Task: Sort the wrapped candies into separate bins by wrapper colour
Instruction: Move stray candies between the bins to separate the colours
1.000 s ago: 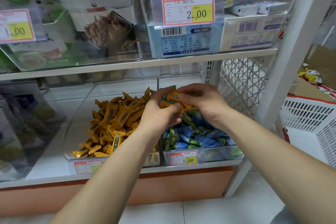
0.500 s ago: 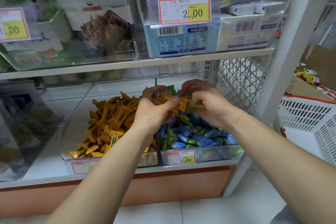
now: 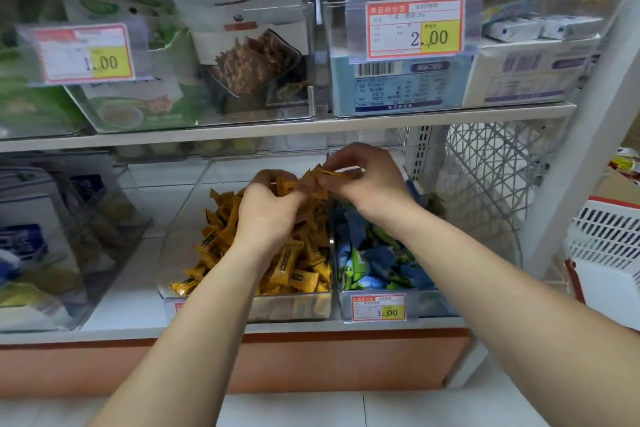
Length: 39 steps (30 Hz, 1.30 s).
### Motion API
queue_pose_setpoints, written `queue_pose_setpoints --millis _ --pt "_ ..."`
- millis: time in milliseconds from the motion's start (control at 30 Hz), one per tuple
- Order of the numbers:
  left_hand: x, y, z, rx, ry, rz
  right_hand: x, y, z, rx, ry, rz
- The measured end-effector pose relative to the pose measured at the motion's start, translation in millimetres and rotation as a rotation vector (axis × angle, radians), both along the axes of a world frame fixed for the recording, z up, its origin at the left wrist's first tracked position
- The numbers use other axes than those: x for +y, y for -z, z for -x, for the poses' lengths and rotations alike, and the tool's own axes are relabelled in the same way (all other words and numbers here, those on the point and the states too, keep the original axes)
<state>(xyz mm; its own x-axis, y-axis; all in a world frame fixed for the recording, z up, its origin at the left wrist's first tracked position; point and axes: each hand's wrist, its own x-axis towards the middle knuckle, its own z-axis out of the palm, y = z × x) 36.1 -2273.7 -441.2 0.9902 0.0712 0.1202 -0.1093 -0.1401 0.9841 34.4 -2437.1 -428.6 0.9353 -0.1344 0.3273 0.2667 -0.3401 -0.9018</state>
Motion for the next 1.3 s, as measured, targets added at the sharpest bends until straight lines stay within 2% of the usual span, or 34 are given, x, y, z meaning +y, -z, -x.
queue_pose_setpoints --millis 100,200,267,333,433,533,633,733,933,1100,1200,1300 --pt "22.4 5.8 -11.6 -0.136 -0.137 -0.251 28.5 -0.9 -24.3 -0.047 0.000 0.166" --pt "37.5 16.9 -23.2 -0.174 -0.116 -0.397 46.7 4.9 -39.1 0.076 -0.119 0.378" --pt "39.5 22.0 -30.1 -0.139 -0.126 -0.561 47.4 9.7 -39.6 0.142 -0.152 0.396" --pt "33.9 21.0 -31.5 -0.135 -0.149 -0.647 30.9 11.9 -30.1 0.116 -0.137 0.393" --pt "10.6 12.8 -18.9 -0.274 -0.039 -0.679 -24.7 14.4 -8.0 0.122 -0.092 0.448" --pt "-20.4 12.9 -1.0 -0.396 0.141 -0.807 -92.5 23.8 4.2 0.226 0.087 0.473" --pt "-41.5 23.9 8.3 -0.460 0.205 -0.941 -136.0 44.8 -2.8 0.356 0.246 0.467" --pt "-50.1 39.1 8.2 -0.507 0.235 -1.091 -141.6 67.1 -18.4 0.444 0.121 0.537" --pt "-52.9 45.3 3.6 -0.537 0.315 -1.156 -121.1 78.1 -44.1 0.532 -0.062 0.554" --pt "-52.6 49.3 3.7 -0.565 0.270 -1.117 -117.1 86.7 -56.9 0.669 -0.086 0.645" --pt "-54.2 50.1 2.4 -0.552 0.256 -1.077 -119.1 84.6 -55.5 0.637 -0.114 0.589" --pt "-56.1 50.0 1.4 -0.535 0.257 -1.040 -121.5 85.9 -50.4 0.594 -0.179 0.379"
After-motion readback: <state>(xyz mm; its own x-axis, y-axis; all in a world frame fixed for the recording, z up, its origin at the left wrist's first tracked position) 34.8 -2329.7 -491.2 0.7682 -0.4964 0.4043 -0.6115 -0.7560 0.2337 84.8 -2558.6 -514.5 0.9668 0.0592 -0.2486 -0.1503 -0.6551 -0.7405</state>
